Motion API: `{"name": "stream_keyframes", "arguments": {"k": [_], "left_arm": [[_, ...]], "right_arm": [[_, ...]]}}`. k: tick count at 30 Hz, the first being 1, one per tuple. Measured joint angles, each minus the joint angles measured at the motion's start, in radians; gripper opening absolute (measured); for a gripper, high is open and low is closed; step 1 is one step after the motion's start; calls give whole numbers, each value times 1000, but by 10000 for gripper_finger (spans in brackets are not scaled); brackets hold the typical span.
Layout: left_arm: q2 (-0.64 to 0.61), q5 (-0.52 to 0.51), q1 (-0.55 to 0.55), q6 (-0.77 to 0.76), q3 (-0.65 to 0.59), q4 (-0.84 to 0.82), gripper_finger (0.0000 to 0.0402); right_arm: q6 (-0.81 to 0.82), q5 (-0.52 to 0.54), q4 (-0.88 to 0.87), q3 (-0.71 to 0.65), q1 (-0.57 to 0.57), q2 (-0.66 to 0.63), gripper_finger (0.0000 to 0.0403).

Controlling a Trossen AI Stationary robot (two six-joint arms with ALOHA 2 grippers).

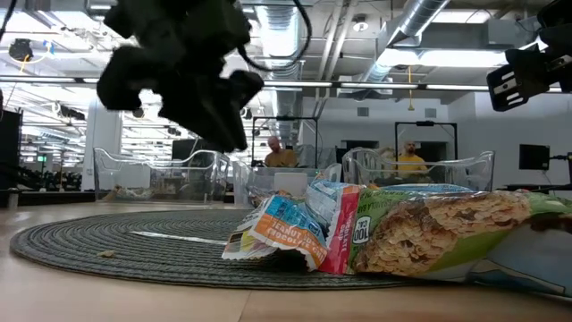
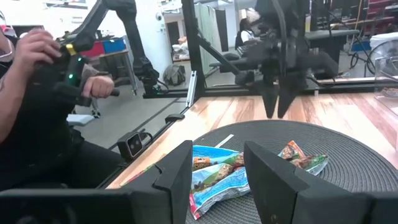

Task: Pick and place Granola Bars by type
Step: Put the yellow granola bar into the left transparent bin

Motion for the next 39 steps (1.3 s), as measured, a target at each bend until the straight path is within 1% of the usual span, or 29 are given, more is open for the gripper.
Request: {"name": "stream_keyframes", "arguments": {"k": [5, 8, 12, 17, 23, 29, 39], "left_arm": [[106, -104, -10, 41, 92, -61, 91], [166, -139, -11, 60, 149, -114, 91], [226, -142, -11, 78, 217, -171, 91], [286, -142, -11, 87, 265, -202, 91], [334, -146, -11, 106, 298, -197, 91], [335, -190, -11, 136, 300, -201, 91], [335, -189, -7, 118, 277, -191, 91]], "right_arm": [[0, 0, 0, 0, 0, 0, 139], [0, 0, 0, 0, 0, 0, 138], [0, 0, 0, 0, 0, 0, 137], [0, 0, 0, 0, 0, 0, 139], [0, 0, 0, 0, 0, 0, 137], [0, 0, 0, 0, 0, 0, 139], [0, 0, 0, 0, 0, 0, 139]]}}
